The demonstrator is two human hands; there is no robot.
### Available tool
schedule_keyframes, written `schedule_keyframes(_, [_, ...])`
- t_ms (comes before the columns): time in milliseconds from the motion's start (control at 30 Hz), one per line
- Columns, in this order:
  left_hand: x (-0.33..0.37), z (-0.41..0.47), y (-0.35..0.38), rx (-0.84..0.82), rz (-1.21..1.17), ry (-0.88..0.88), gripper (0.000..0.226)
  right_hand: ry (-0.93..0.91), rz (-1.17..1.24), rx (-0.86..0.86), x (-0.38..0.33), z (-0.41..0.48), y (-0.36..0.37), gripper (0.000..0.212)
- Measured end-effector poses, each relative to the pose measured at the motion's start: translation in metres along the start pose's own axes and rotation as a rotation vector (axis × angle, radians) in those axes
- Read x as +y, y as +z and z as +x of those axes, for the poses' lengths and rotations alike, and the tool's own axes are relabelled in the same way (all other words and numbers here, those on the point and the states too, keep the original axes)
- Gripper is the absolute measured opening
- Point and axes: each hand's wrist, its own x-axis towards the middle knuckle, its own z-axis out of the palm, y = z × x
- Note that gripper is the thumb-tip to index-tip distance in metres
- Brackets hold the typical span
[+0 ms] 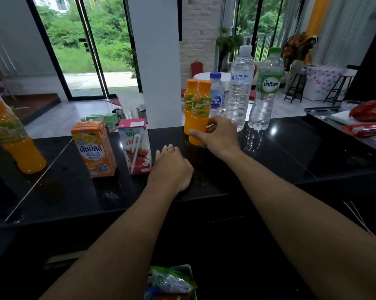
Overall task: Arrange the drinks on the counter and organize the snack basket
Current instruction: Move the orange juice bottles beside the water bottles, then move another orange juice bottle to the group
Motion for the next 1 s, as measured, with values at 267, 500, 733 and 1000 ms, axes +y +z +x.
schedule_keyframes(267, [0.002, -0.002, -0.002, -0.016, 0.002, -0.003, 0.057, 0.072, -0.040, -0.067, 0.003, 0.000, 0.009, 0.071])
schedule_keyframes(500, [0.002, -0.003, -0.004, -0.006, -0.027, 0.010, 0.056, 0.108, 0.075, -0.070, 0.000, -0.007, 0.009, 0.083])
schedule_keyframes(733, [0.004, -0.005, -0.010, 0.016, -0.046, 0.005, 0.050, 0.217, 0.129, 0.047, 0.008, -0.039, -0.012, 0.056])
schedule_keyframes(1000, [0.004, -0.045, -0.027, 0.013, -0.145, 0.141, 0.041, 0.134, 0.013, -0.082, -0.002, -0.093, -0.047, 0.050])
